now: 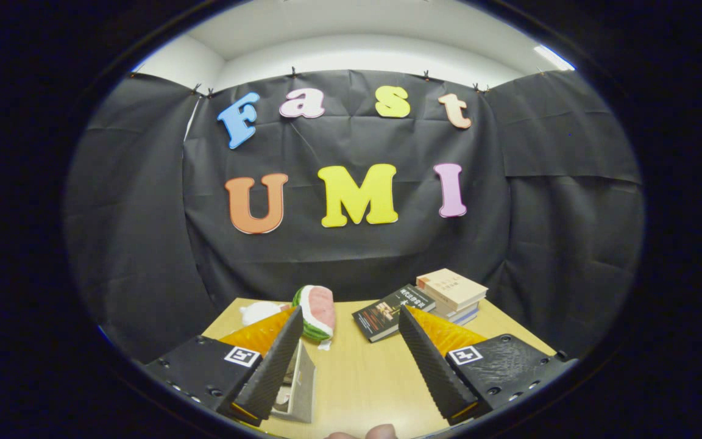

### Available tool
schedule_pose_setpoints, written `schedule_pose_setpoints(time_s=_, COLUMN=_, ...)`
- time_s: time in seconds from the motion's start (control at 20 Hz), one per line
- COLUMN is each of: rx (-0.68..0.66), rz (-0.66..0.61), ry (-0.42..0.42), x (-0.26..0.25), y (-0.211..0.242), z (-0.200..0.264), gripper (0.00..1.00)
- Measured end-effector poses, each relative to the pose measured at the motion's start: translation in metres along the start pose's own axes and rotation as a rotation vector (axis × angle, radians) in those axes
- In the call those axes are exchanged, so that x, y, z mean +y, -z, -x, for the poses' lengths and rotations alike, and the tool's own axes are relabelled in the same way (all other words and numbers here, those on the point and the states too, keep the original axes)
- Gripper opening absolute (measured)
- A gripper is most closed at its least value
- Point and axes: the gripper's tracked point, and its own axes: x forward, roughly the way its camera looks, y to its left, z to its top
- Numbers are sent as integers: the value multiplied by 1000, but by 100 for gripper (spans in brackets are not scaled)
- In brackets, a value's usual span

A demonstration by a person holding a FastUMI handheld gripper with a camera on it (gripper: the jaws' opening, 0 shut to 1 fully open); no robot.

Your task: Open the storage box then place both shoes into the box .Put the left shoe in first, then the right shoe, with the right side of both shoes facing outward in a uniform manner.

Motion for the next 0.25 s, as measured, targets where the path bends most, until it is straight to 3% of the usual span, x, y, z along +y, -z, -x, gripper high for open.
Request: schedule_pose_setpoints(time_s=0.25, rx=3, rz=-4, ry=8, x=0, y=4, z=-2, gripper=96)
